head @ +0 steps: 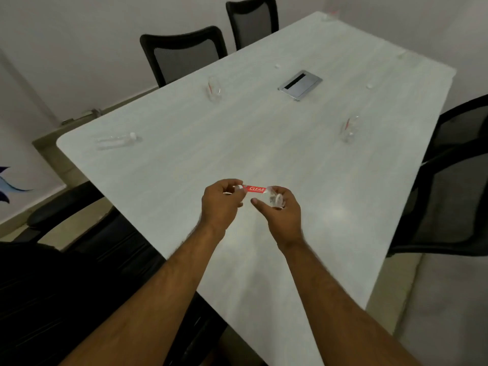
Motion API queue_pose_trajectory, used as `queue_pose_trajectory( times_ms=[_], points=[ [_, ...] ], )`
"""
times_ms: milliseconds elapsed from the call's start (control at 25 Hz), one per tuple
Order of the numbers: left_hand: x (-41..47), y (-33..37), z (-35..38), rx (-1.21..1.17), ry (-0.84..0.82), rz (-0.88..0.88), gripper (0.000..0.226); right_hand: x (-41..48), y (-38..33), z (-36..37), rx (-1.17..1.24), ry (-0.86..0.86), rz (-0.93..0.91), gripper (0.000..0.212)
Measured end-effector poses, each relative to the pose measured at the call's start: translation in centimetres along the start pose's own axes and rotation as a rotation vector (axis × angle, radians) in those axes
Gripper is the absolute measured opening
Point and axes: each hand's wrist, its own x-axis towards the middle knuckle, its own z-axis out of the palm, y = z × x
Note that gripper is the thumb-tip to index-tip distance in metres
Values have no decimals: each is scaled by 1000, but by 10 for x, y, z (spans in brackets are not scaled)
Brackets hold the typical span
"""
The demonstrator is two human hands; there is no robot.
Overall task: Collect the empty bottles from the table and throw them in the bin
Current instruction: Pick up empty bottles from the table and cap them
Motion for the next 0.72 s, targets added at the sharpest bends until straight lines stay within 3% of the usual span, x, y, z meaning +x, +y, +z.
queue_pose_trajectory(
  times_ms=[120, 200, 320, 560, 720],
  points=[
    [-27, 13, 14, -73, -112, -47, 20, -14, -22, -29, 232, -26, -64, 37],
    [-46, 24, 19, -147, -188, -99, 17, -24, -31, -46, 247, -54, -89, 24],
    [-84, 40, 24, -205, -254, -78, 13, -47, -33, -79, 221, -67, -83, 25],
    [-182, 51, 48, -182, -74, 226, 19, -117, -27, -145, 22, -199, -110, 57],
    [-248, 37, 61, -142, -7, 312, 12, -171, -34, -170, 25, -238, -169, 35]
  ],
)
